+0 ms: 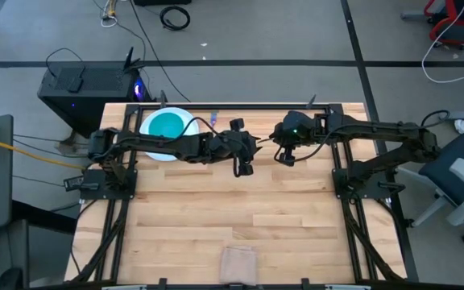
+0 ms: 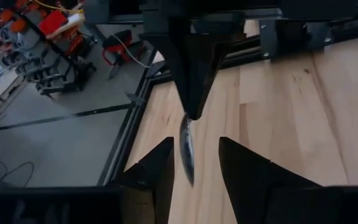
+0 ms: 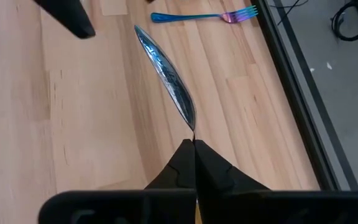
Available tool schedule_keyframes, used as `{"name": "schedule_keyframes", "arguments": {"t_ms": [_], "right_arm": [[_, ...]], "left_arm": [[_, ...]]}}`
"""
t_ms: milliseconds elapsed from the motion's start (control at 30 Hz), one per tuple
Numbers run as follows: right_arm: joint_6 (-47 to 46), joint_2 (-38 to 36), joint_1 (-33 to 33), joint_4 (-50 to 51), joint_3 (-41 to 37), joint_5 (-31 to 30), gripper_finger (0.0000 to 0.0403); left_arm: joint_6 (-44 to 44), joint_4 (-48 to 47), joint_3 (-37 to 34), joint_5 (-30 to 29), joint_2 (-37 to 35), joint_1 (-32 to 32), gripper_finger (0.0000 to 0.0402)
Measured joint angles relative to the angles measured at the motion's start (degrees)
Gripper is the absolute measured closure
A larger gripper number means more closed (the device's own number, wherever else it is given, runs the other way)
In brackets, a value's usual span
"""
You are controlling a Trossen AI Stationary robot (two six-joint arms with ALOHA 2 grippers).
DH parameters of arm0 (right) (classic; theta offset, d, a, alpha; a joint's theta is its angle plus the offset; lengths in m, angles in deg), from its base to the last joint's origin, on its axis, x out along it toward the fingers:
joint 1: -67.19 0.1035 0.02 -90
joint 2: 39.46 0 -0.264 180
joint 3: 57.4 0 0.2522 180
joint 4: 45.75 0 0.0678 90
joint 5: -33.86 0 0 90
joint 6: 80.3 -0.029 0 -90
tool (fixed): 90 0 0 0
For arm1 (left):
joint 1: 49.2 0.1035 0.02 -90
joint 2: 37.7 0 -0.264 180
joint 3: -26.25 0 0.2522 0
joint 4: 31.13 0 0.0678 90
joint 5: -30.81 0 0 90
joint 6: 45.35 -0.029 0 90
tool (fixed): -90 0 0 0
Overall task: Set table place
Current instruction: Put the yellow spoon on the blue bowl
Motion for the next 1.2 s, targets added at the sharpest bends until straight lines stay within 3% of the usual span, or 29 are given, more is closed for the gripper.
{"name": "schedule_keyframes", "arguments": {"t_ms": [433,633,767,1200], "right_arm": [[-0.4,0.0,0.0,0.0,0.0,0.0,0.0403],[-0.5,0.0,-0.1,0.0,0.0,0.0,0.0403],[-0.5,0.0,-0.2,0.0,0.0,0.0,0.0403],[-0.5,0.0,-0.2,-0.1,0.0,0.0,0.0403]], "left_arm": [[-2.5,2.9,0.4,4.2,0.4,0.5,0.0272],[-1.4,-14.2,12.6,4.0,1.1,0.6,0.0268],[-1.0,-21.6,15.4,4.1,3.0,0.5,0.0275],[-2.5,-18.0,14.9,4.1,6.2,2.2,0.0288]]}}
